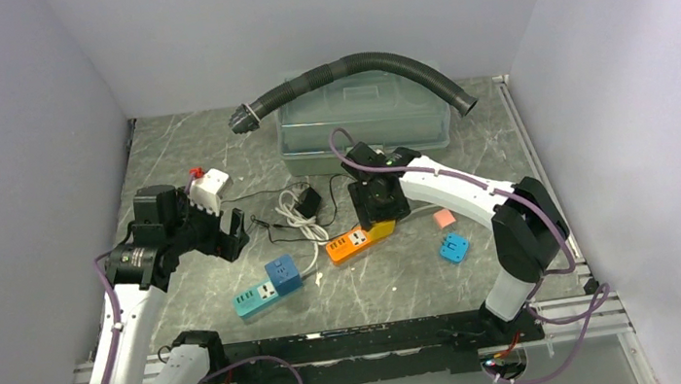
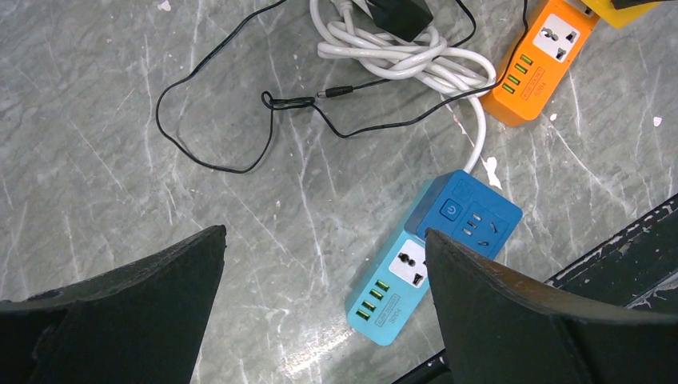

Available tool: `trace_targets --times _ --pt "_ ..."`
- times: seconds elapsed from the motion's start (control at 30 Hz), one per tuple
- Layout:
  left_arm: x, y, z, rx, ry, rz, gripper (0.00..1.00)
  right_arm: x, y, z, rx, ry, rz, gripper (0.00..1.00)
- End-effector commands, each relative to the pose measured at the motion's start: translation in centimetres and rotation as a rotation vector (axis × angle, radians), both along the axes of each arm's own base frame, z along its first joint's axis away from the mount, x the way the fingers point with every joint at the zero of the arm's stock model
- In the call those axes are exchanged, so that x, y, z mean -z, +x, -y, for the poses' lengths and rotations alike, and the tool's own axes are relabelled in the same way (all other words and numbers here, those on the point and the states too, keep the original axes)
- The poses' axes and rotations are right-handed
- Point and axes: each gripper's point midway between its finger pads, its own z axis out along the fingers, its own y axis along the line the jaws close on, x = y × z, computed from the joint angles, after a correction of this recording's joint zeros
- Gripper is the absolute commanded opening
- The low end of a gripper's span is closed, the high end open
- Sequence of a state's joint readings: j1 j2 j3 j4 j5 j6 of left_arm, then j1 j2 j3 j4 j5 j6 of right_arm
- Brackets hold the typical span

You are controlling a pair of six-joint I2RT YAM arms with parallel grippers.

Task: Insert the plug
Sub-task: Insert the plug into the socket.

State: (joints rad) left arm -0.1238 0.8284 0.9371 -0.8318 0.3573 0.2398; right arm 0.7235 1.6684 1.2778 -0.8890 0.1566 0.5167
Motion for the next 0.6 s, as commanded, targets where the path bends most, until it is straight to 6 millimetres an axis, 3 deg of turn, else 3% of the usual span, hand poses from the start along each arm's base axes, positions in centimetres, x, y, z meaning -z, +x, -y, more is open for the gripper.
trace_targets --times 0.0,0.57 --pt "-1.10 0.45 -0.06 -0.025 -0.019 0.037 0.99 -0.01 0.66 0.09 0.001 -0.013 0.039 0.00" --pt "-1.16 0.46 -0.10 -0.033 -0.023 0.040 0.99 0.70 0.20 0.81 -0.006 -0.058 0.051 0.00"
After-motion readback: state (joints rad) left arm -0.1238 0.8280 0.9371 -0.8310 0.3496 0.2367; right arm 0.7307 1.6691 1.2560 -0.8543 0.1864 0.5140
